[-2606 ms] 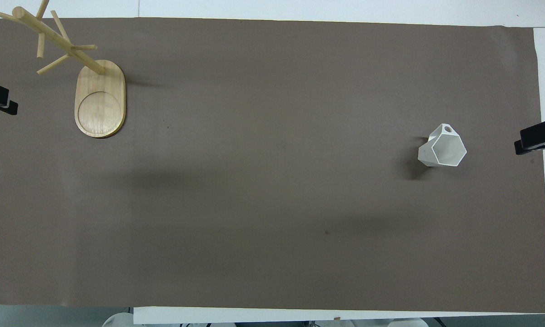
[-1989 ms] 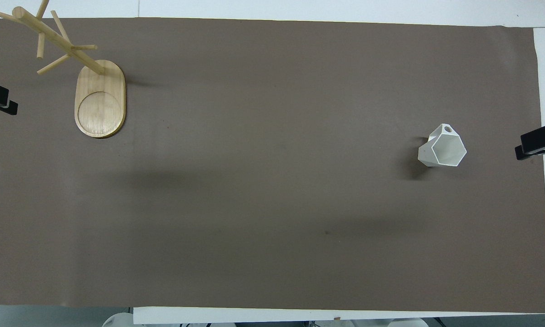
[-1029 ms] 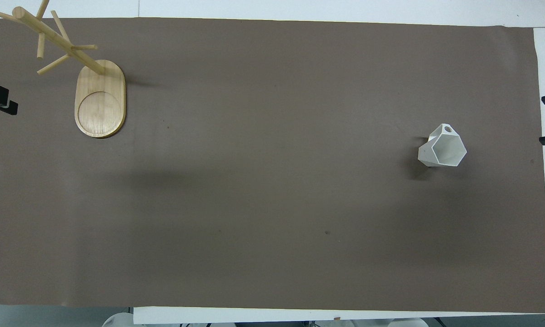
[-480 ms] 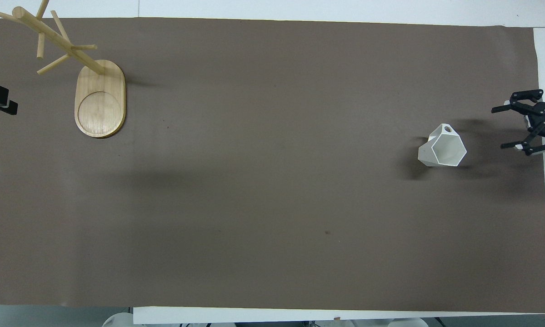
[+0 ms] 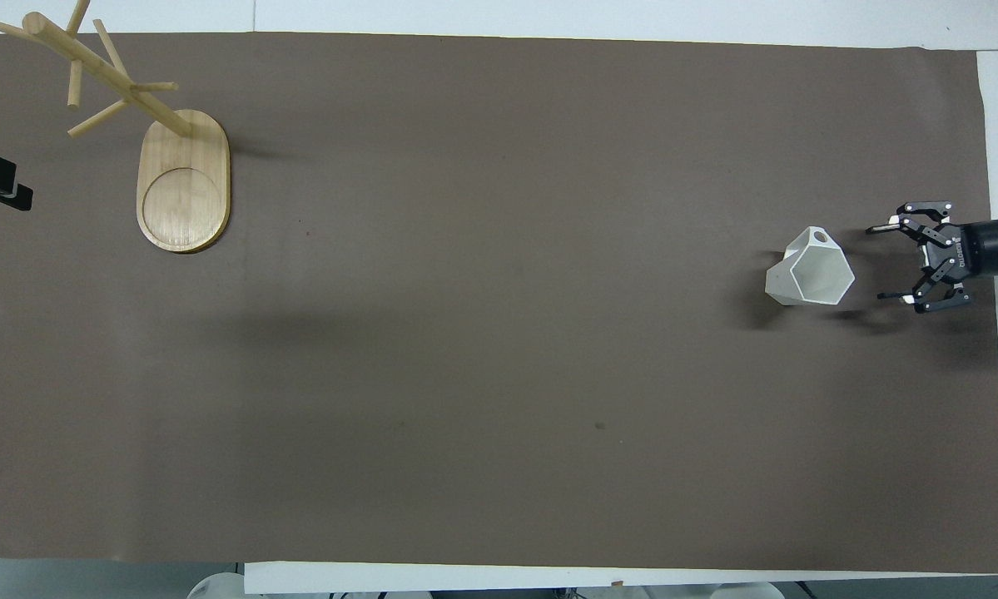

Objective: Hang cup on rack
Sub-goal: 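Move the open right gripper toward the white mug's handle side, then close the right gripper on the white mug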

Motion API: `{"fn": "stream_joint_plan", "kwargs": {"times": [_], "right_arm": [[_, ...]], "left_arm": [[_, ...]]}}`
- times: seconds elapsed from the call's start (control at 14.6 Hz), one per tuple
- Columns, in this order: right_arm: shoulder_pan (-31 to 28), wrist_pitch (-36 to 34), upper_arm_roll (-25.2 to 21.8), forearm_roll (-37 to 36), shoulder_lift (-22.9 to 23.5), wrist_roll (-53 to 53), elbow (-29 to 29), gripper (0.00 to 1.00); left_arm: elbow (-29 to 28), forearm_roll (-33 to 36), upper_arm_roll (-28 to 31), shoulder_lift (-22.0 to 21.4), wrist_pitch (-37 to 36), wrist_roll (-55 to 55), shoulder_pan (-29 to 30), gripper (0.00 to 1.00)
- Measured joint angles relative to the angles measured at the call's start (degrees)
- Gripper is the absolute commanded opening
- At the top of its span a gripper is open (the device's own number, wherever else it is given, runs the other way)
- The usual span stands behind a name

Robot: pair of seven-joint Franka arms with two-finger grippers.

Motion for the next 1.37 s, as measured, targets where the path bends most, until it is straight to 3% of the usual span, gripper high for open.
{"fn": "stream_joint_plan", "kwargs": {"times": [0.82, 1.37], "right_arm": [[2.54, 3.24, 0.79, 0.42, -3.17, -6.46, -9.45, 1.0], [4.81, 3.76, 0.82, 2.45, -3.73, -6.7, -10.99, 1.0]], "left_arm": [[0.0, 0.0, 0.0, 0.0, 0.0, 0.0, 0.0, 1.0], [0.0, 0.0, 0.0, 0.0, 0.0, 0.0, 0.0, 1.0]]}}
